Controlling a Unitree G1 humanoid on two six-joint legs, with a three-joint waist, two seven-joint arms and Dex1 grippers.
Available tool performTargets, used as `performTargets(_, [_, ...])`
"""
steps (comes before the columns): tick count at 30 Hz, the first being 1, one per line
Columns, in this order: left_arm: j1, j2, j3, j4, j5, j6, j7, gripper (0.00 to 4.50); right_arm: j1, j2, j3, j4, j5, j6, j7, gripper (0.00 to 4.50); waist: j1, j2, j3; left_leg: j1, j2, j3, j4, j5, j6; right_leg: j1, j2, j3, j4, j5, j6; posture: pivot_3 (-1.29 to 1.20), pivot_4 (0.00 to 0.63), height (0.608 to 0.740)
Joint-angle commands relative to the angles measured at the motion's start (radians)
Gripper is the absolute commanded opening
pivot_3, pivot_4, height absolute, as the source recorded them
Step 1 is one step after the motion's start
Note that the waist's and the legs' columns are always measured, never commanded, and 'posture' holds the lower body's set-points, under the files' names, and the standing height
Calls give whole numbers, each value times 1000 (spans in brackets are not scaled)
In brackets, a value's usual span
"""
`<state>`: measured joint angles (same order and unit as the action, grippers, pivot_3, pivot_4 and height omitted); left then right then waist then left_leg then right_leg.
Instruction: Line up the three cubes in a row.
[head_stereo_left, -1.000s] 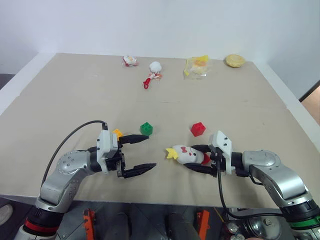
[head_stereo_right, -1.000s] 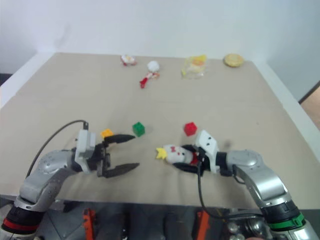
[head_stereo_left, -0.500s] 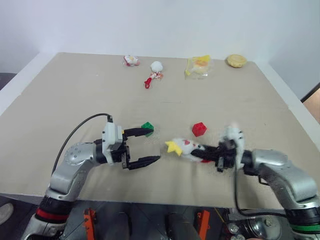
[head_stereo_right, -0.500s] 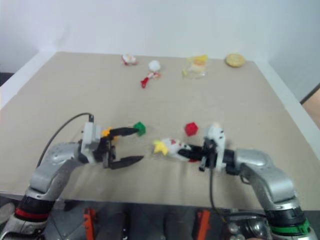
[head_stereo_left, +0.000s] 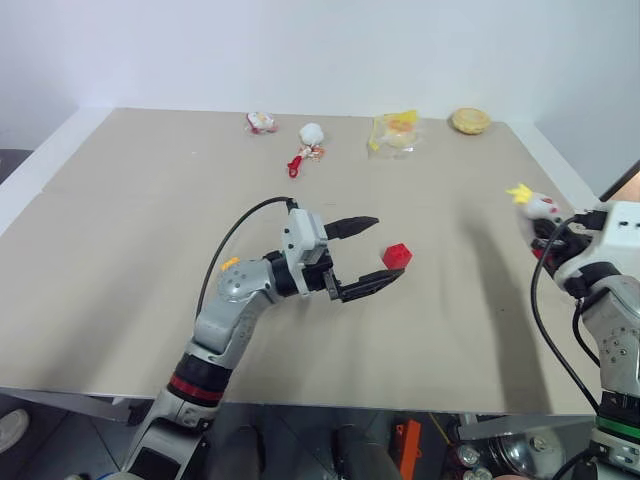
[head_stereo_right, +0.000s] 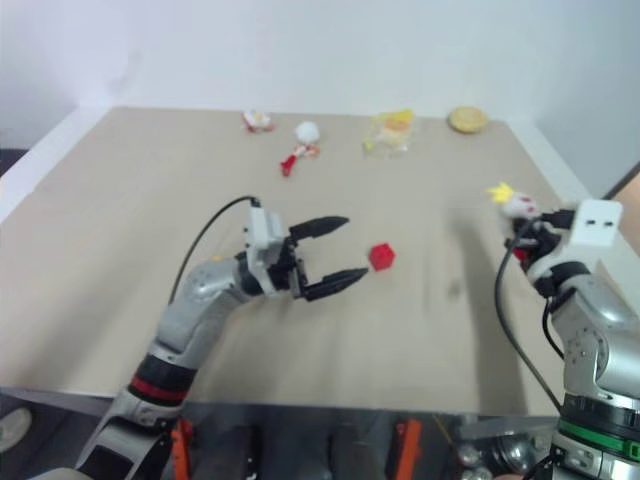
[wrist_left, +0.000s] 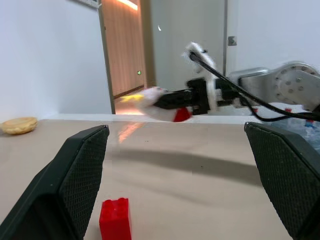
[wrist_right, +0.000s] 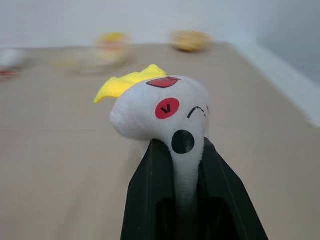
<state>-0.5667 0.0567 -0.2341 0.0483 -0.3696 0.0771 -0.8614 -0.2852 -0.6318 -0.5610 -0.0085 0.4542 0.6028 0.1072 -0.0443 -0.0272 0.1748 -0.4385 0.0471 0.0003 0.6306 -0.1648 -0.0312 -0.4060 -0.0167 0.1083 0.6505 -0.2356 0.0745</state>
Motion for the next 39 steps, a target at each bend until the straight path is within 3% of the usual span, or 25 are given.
performTargets(1, [-52,-67,-17,52,40,-66,39,4500,-11,13,-52,26,-37,27,-99,448,0,0,0,0,0,0,0,0,0,0,0,0,0,0,0,0,150,738])
performTargets(6, [-64,-116,-32,106,80,-107,54,4500,-11,23,-56,52,-61,21,-122,2281,-4,4,-1,1,-1,1,0,0,0,0,0,3,0,0,1,0,150,738])
performTargets(12, [-44,-99,-17,86,71,-100,43,4500,-21,6,-58,63,-67,-37,-91,4399,-4,6,-1,1,-1,1,-1,1,2,0,0,3,0,0,1,0,150,738])
performTargets(17, [-23,-71,-4,65,67,-90,48,4500,-50,-5,-34,68,-77,-103,-42,4484,-4,6,-1,1,-1,1,-1,1,2,0,0,3,0,0,1,0,150,738])
performTargets(20, [-7,-43,13,41,65,-80,56,4500,-68,0,11,28,-46,-136,62,4484,-5,8,0,1,-1,1,-1,1,2,0,0,3,0,1,1,0,150,738])
performTargets(24, [37,17,53,12,47,-59,49,4500,-71,16,110,-103,92,-60,267,4484,-5,8,0,2,-1,-1,-3,1,2,-1,2,3,0,1,1,0,150,738])
performTargets(29, [95,86,76,-42,26,-27,37,4500,-83,27,227,-188,163,13,373,4484,-4,8,0,1,0,-2,-5,1,2,-1,2,2,0,0,0,0,150,738])
performTargets(39, [128,95,74,-92,23,1,68,4500,-108,115,415,-85,31,42,308,4484,-2,8,0,0,-1,-3,-5,1,2,-1,2,2,-1,0,-1,0,150,738])
